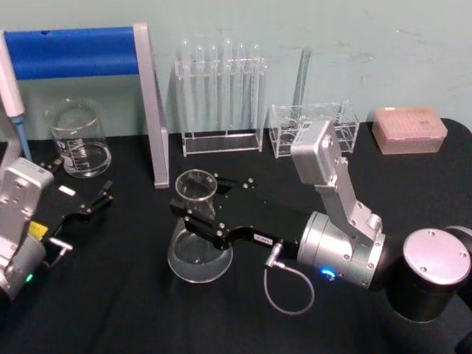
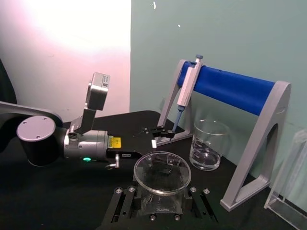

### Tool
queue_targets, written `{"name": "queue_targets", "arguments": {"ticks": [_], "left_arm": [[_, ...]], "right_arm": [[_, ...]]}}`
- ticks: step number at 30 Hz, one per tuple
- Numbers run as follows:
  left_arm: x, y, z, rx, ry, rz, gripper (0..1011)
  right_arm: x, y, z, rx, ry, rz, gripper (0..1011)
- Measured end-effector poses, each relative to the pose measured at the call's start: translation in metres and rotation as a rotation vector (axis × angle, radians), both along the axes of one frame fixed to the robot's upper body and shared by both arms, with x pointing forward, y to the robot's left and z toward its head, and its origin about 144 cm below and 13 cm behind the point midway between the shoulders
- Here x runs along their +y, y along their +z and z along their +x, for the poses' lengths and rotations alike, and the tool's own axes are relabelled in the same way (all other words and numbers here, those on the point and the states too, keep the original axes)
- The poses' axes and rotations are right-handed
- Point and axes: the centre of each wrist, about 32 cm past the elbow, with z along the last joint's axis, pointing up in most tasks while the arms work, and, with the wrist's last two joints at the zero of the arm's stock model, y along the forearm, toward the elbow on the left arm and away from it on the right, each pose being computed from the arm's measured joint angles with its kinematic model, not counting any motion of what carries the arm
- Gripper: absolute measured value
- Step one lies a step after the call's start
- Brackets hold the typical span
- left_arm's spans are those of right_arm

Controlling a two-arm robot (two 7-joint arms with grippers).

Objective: Grasp the erlenmeyer flask with one hand, shake it three times, then place it back.

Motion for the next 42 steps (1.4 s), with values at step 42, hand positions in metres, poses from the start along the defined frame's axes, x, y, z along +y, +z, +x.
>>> {"name": "queue_targets", "arguments": {"ticks": [42], "left_arm": [[0.000, 0.000, 0.000, 0.000, 0.000, 0.000, 1001]], "right_arm": [[-0.076, 0.005, 0.048, -0.064, -0.560, 0.014, 449]]}}
